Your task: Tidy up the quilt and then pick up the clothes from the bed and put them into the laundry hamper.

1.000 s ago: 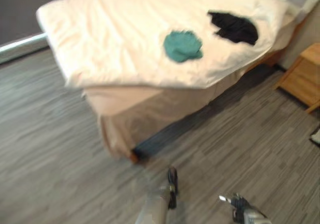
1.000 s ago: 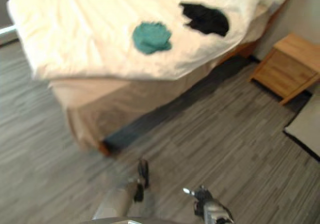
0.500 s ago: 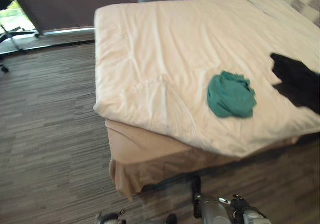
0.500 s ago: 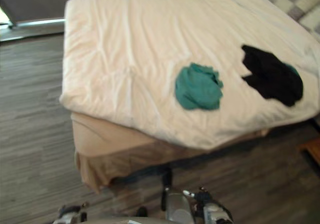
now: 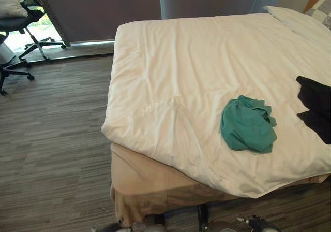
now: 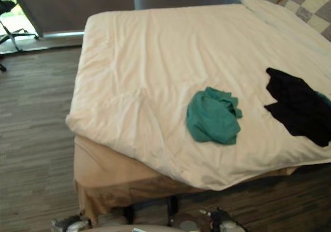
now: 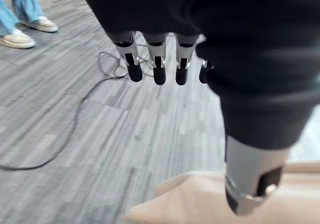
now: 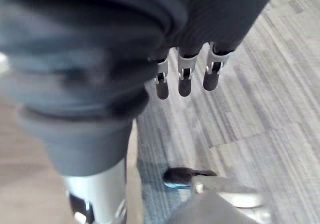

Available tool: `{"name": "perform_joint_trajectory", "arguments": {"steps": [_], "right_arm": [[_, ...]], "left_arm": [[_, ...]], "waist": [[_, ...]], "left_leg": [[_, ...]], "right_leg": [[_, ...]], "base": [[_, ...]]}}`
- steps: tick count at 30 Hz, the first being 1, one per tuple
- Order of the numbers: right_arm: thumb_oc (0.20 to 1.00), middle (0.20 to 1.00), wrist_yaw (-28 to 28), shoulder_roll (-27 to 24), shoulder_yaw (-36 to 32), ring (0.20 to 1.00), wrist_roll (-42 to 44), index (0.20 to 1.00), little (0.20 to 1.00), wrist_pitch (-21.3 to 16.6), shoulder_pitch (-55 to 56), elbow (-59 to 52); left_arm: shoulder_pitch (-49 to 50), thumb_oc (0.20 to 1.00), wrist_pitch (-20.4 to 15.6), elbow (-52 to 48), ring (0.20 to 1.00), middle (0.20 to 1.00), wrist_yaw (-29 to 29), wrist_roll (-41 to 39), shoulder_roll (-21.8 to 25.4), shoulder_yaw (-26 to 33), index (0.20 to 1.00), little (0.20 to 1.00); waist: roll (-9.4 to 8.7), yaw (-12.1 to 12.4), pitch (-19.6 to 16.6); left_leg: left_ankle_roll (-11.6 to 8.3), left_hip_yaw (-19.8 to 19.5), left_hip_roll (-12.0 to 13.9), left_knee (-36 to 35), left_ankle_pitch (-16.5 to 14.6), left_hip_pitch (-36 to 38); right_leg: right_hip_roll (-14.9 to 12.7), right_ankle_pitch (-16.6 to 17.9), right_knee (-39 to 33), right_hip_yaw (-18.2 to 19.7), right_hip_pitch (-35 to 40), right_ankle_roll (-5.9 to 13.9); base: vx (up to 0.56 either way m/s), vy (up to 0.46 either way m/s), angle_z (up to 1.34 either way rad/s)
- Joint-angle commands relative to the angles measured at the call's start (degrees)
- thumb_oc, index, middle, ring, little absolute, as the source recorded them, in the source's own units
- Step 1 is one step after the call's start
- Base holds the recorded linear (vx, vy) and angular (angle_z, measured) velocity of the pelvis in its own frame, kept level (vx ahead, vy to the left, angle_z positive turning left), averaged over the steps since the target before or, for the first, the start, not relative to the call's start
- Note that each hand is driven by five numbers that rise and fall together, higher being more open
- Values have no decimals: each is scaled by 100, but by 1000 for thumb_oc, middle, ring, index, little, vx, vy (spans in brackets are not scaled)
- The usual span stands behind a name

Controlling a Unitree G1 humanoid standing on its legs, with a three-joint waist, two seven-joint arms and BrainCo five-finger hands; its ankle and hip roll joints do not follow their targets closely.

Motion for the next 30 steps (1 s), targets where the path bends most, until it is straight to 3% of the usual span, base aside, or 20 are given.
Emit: {"name": "perform_joint_trajectory", "arguments": {"steps": [1, 2, 3, 6, 7, 8, 11, 13, 18, 19, 23, 25, 29, 30], "right_arm": [[1000, 1000, 72, -76, 114, 1000, -181, 1000, 1000, 63, -346, -53], [1000, 1000, 69, -80, 116, 1000, -194, 1000, 1000, 62, -346, -57], [1000, 1000, 133, -146, 147, 1000, -393, 1000, 1000, 109, -357, -76], [1000, 1000, 155, -220, 170, 1000, -563, 1000, 1000, 92, -365, -40], [1000, 1000, 159, -277, 130, 1000, -583, 1000, 1000, 90, -371, -36], [1000, 1000, 145, -307, 107, 1000, -621, 1000, 1000, 82, -383, -27], [1000, 1000, 131, -355, 115, 1000, -750, 1000, 1000, 64, -401, -21], [1000, 1000, 127, -462, 213, 1000, -854, 1000, 1000, 45, -453, -69], [1000, 1000, 112, -664, 448, 1000, -878, 1000, 1000, -8, -709, -177], [1000, 1000, 99, -728, 513, 1000, -820, 1000, 1000, -10, -800, -202], [1000, 1000, 96, -813, 662, 1000, -814, 1000, 1000, -5, -1043, -264], [1000, 1000, 94, -817, 678, 1000, -818, 1000, 1000, 9, -1075, -264], [1000, 1000, 112, -829, 683, 1000, -920, 1000, 1000, -30, -1107, -258], [1000, 1000, 118, -838, 678, 1000, -962, 1000, 1000, -51, -1115, -256]], "left_arm": [[-316, 1000, -275, -759, 1000, 1000, 571, 1292, 503, -6, 1000, 1000], [-314, 1000, -279, -818, 1000, 1000, 571, 1339, 521, -9, 1000, 1000], [-332, 1000, 160, -1728, 1000, 1000, 571, 1648, 826, -119, 1000, 1000], [-340, 1000, 414, -2858, 1000, 1000, 328, 2161, 1357, -91, 1000, 1000], [-388, 1000, 692, -3683, 1000, 1000, 2, 2364, 1754, 84, 1000, 1000], [-444, 1000, 557, -4046, 1000, 1000, -276, 2539, 2038, 168, 1000, 1000], [-720, 1000, 706, -4390, 1000, 1000, -674, 2619, 2415, 189, 1000, 1000], [-1301, 1000, 884, -4227, 1000, 1000, -1020, 2599, 2771, -126, 1000, 1000], [-2312, 1000, 1064, -3469, 1000, 1000, -1186, 2264, 2927, -819, 1000, 1000], [-2589, 1000, 997, -3212, 1000, 1000, -1123, 2199, 2866, -1027, 1000, 1000], [-3422, 1000, -54, -2774, 1000, 1000, -1567, 2391, 2615, -1823, 1000, 1000], [-3488, 1000, 58, -2866, 1000, 1000, -1629, 2438, 2576, -2021, 1000, 1000], [-3540, 1000, -406, -2857, 1000, 1000, -2201, 2418, 2381, -2298, 1000, 1000], [-3520, 1000, -346, -2818, 1000, 1000, -2443, 2316, 2307, -2350, 1000, 1000]], "waist": [[-96, -12, 139], [-89, -13, 140], [-3, -10, 161], [122, 12, 181], [205, 25, 180], [269, 13, 172], [369, -61, 178], [490, -236, 245], [615, -531, 531], [632, -609, 636], [564, -833, 999], [552, -858, 1049], [561, -928, 1130], [571, -940, 1151]], "left_leg": [[-95, 0, -119, 113, 95, 27], [-96, 4, -117, 118, 93, 25], [-107, 42, -102, 153, 86, -8], [-122, 82, -93, 189, 86, -53], [-127, 91, -109, 180, 96, -73], [-134, 115, -116, 157, 106, -77], [-150, 178, -107, 127, 128, -100], [-177, 311, -71, 110, 171, -151], [-201, 524, -50, 100, 203, -289], [-198, 584, -57, 116, 205, -344], [-176, 797, -58, 241, 138, -524], [-169, 816, -63, 251, 129, -536], [-148, 895, -72, 294, 104, -554], [-145, 912, -77, 298, 97, -556]], "right_leg": [[-362, -253, -132, -84, 409, 586], [-364, -254, -131, -86, 408, 584], [-390, -264, -131, -107, 388, 564], [-434, -288, -134, -133, 380, 546], [-453, -298, -150, -129, 381, 546], [-470, -305, -155, -109, 371, 554], [-497, -311, -140, -50, 314, 575], [-536, -314, -81, 50, 185, 610], [-559, -296, -4, 253, -119, 626], [-561, -282, 11, 298, -210, 625], [-566, -235, 48, 403, -448, 627], [-561, -224, 53, 427, -470, 628], [-571, -226, 63, 469, -483, 631], [-581, -226, 72, 483, -490, 636]], "base": [[14, 25, 8], [0, 0, 0], [12, 20, -3], [24, 3, -4], [55, -18, 3], [54, -15, 2], [14, -3, 1], [4, 22, -5], [-86, 49, -24], [-130, 62, -27], [-95, 16, -43], [-23, 8, -24], [7, 36, -17], [3, 44, -10]]}}
